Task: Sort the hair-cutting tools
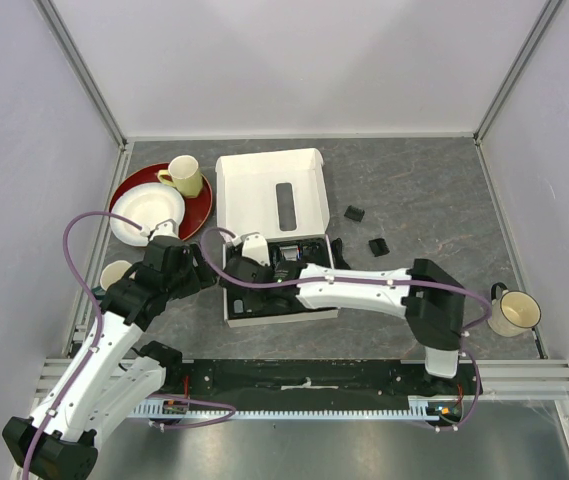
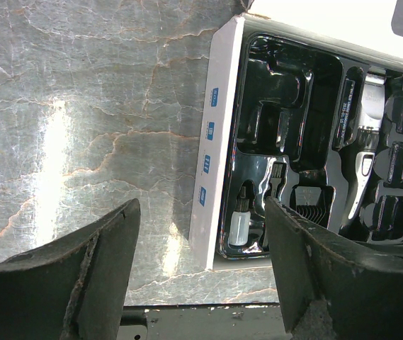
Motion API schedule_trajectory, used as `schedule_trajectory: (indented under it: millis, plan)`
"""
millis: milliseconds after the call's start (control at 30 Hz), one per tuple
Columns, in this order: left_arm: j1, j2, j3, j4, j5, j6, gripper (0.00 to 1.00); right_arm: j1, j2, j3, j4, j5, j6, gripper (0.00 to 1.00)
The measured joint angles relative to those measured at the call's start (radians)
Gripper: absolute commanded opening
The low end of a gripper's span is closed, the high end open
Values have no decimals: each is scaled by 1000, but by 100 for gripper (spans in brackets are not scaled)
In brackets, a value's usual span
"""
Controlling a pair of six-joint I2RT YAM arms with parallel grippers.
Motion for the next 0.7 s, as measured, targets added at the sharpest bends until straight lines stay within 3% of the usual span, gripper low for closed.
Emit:
schedule_trajectory:
  millis: [233, 267, 467, 567, 700]
  plan:
    - [0, 0, 0, 0, 0, 0, 79, -29, -182, -10, -59, 89, 24, 25]
    - [0, 0, 0, 0, 1, 0, 79, -45, -214, -32, -63, 98, 31, 35]
    - [0, -9, 0, 1, 5, 1, 81, -217, -434, -287, -114, 125, 53, 69]
    - [0, -16, 0, 5, 11, 6, 81, -298, -543, -401, -175, 145, 49, 79]
    - [0, -16, 0, 15, 28, 16, 82, -376, -650, -492, -217, 154, 40, 85]
